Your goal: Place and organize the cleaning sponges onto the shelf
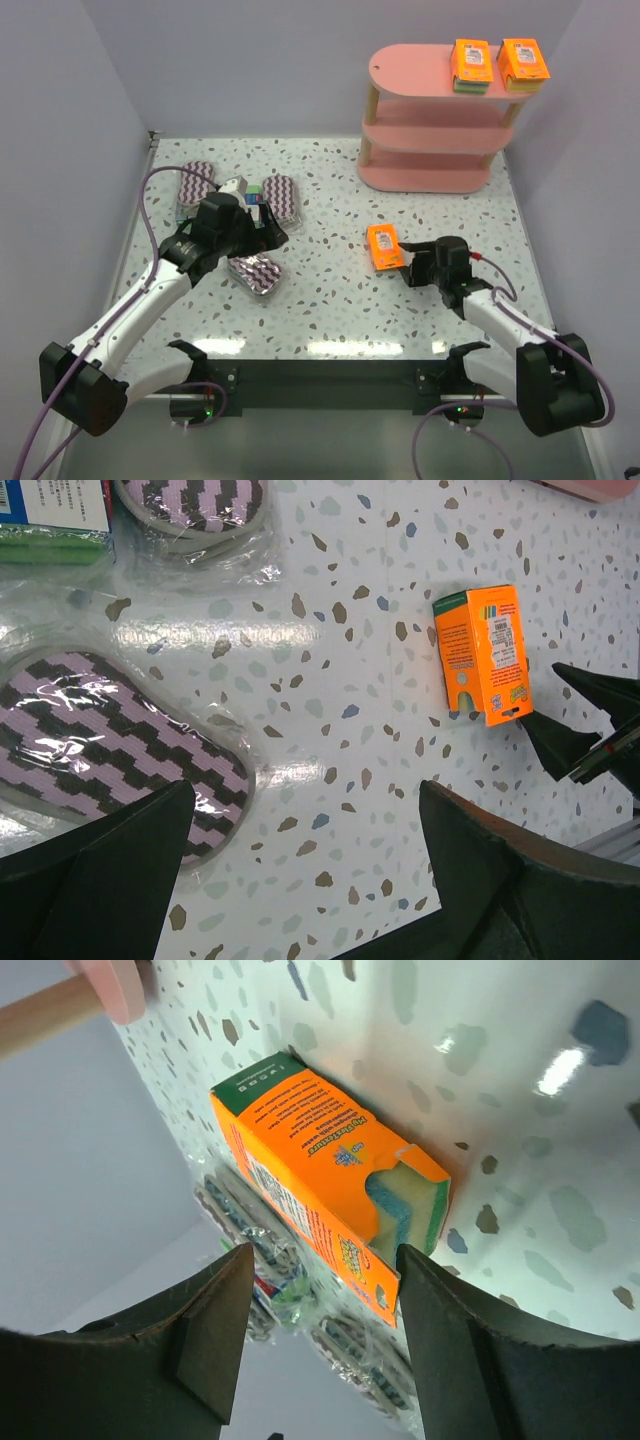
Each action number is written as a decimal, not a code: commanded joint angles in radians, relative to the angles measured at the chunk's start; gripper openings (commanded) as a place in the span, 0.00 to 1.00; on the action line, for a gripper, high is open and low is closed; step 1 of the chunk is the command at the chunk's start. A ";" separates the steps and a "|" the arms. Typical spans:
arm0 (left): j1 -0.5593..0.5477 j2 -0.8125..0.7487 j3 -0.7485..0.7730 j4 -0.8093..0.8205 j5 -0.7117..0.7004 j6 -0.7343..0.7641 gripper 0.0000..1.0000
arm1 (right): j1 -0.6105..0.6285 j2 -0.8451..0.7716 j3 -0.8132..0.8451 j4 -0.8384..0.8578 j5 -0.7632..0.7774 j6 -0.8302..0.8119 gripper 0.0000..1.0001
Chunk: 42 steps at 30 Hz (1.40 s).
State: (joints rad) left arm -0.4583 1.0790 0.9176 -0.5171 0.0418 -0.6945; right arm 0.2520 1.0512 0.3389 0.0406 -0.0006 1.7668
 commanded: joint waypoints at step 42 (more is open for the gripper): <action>0.006 -0.036 -0.054 0.066 -0.006 -0.039 1.00 | -0.046 0.032 0.230 -0.157 -0.320 -0.374 0.00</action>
State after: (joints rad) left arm -0.4583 1.0542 0.8562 -0.4866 0.0479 -0.7223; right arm 0.2123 1.1397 0.4862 -0.0689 -0.2569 1.4094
